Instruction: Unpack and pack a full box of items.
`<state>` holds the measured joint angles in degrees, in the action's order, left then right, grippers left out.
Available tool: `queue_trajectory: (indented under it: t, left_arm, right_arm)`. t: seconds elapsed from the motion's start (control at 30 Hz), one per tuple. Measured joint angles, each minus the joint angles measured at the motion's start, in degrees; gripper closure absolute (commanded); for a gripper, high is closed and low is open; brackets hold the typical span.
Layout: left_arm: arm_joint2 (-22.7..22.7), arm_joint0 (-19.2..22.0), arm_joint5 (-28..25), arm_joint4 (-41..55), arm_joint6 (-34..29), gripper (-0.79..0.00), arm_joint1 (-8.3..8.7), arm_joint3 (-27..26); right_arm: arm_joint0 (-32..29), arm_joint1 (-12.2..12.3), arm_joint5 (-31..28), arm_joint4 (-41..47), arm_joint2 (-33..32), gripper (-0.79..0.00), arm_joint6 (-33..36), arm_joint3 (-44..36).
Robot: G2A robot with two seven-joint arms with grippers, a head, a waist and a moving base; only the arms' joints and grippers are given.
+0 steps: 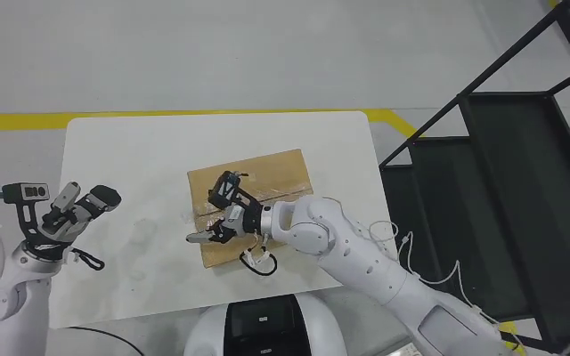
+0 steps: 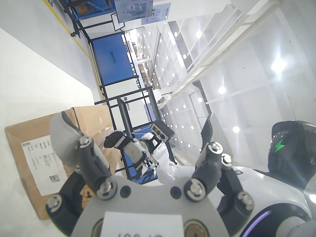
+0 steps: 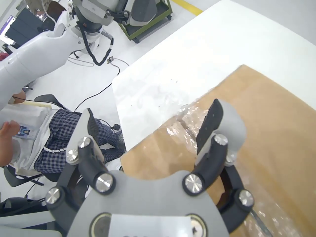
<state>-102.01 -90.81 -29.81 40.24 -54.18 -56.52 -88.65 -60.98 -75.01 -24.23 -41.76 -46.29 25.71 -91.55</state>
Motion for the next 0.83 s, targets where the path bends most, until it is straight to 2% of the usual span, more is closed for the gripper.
queue_trajectory:
  t: [0.27,0.47,0.67,0.83]
  left_arm:
    - [2.9,2.6,0.1,-2.2,0.8,-0.785,-0.40,0.5]
    - [4.4,3.3,-1.0,-3.7,5.9,-0.785,-0.95,-0.1]
    - [7.7,5.1,0.4,-8.6,11.1,-0.785,-1.53,-1.0]
    - [9.6,6.6,0.3,-10.6,14.7,-0.785,-1.99,-1.4]
  right_arm:
    - [-15.2,5.1,-4.3,4.1,-22.6,-0.785,-3.8,-9.3]
    - [-24.4,6.9,-6.5,10.0,-37.4,-0.785,-8.9,-11.4]
    - [-28.0,7.5,-6.7,15.7,-45.3,-0.785,-12.5,-9.9]
    - [-28.3,7.7,-7.3,16.7,-46.6,-0.785,-12.6,-9.6]
